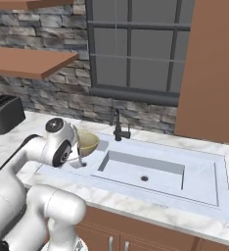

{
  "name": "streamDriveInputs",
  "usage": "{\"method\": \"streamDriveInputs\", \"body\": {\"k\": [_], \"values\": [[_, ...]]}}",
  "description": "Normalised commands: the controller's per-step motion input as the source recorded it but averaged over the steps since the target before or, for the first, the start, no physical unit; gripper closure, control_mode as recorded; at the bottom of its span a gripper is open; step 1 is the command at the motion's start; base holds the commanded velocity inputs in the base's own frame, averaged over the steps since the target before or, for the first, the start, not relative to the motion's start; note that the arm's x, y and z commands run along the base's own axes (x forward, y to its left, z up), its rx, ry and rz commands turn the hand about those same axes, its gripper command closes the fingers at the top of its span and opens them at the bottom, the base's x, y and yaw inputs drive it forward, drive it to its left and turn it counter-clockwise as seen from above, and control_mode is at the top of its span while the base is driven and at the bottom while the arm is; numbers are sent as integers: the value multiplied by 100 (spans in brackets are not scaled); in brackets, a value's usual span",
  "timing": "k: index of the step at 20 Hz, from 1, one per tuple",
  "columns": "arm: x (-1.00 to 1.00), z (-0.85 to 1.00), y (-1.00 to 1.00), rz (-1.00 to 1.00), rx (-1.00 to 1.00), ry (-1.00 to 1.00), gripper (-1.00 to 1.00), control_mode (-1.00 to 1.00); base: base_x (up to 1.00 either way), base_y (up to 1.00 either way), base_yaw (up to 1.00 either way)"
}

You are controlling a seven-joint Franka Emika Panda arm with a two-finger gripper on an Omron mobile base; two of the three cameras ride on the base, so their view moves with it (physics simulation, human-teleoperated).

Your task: Pick the tangerine from the cabinet and place it in the bowl. Then pick the bowl and place it in the sink. Then turn on the sink facuet.

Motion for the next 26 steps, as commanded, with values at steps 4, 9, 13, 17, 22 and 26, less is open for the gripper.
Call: {"method": "streamDriveInputs", "body": {"k": [4,9,13,17,22,26], "values": [[46,-21,35,-42,-10,3,100,-100,0,0,0],[10,-18,23,-35,-6,6,100,-100,0,0,0],[0,-8,5,-28,0,9,100,-100,0,0,0],[1,-1,7,-21,0,4,100,-100,0,0,0],[10,-1,20,-9,0,8,100,-100,0,0,0],[12,-14,24,0,0,6,100,-100,0,0,0]]}}
